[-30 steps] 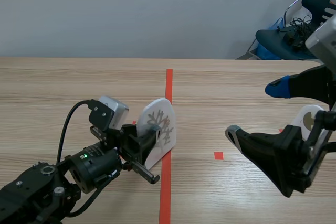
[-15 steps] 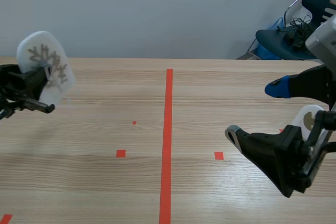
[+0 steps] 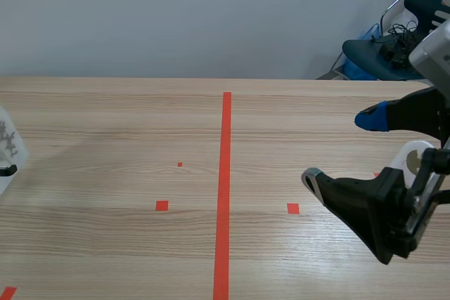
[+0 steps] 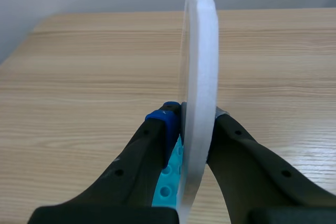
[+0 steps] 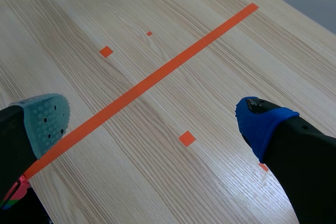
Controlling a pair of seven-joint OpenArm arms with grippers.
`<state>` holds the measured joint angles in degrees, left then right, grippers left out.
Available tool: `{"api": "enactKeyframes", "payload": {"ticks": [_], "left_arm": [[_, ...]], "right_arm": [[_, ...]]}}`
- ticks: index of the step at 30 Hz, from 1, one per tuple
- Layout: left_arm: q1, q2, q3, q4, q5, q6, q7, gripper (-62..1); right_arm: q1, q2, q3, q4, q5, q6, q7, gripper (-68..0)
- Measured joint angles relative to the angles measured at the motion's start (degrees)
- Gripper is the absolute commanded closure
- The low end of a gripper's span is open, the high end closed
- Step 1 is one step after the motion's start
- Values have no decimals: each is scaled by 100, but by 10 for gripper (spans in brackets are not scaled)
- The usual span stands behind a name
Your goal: Do the leaf sorting experiment
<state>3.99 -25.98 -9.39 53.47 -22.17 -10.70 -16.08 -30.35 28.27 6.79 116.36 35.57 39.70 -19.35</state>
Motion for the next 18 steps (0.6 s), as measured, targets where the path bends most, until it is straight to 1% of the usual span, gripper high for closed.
{"api": "enactKeyframes", "payload": {"ticks": [3, 9, 11, 12, 14, 16, 18], "left_arm": [[-11, 0, 17, -260, 0, 0, -245, -44], [-330, 11, 52, -868, -9, -17, -463, -45], [-411, 11, 52, -1003, -175, -17, -457, -48], [-433, 11, 52, -1036, -304, -17, -457, -67], [-433, 11, 52, -1043, -337, -2, -457, -127], [-433, 11, 52, -1043, -339, -2, -457, -204], [-433, 11, 52, -1034, -339, -2, -459, -296]], "right_arm": [[0, 0, 0, 0, 0, 0, 0, -679], [0, 0, 0, 0, 0, -2, 0, -679], [0, 0, 0, 0, 0, 0, 0, -679], [0, 0, 0, 0, 0, -2, 0, -679], [0, 0, 0, 0, 0, 0, 0, -679], [0, 0, 0, 0, 0, 0, 0, -679], [0, 0, 0, 0, 0, 0, 0, -679]]}}
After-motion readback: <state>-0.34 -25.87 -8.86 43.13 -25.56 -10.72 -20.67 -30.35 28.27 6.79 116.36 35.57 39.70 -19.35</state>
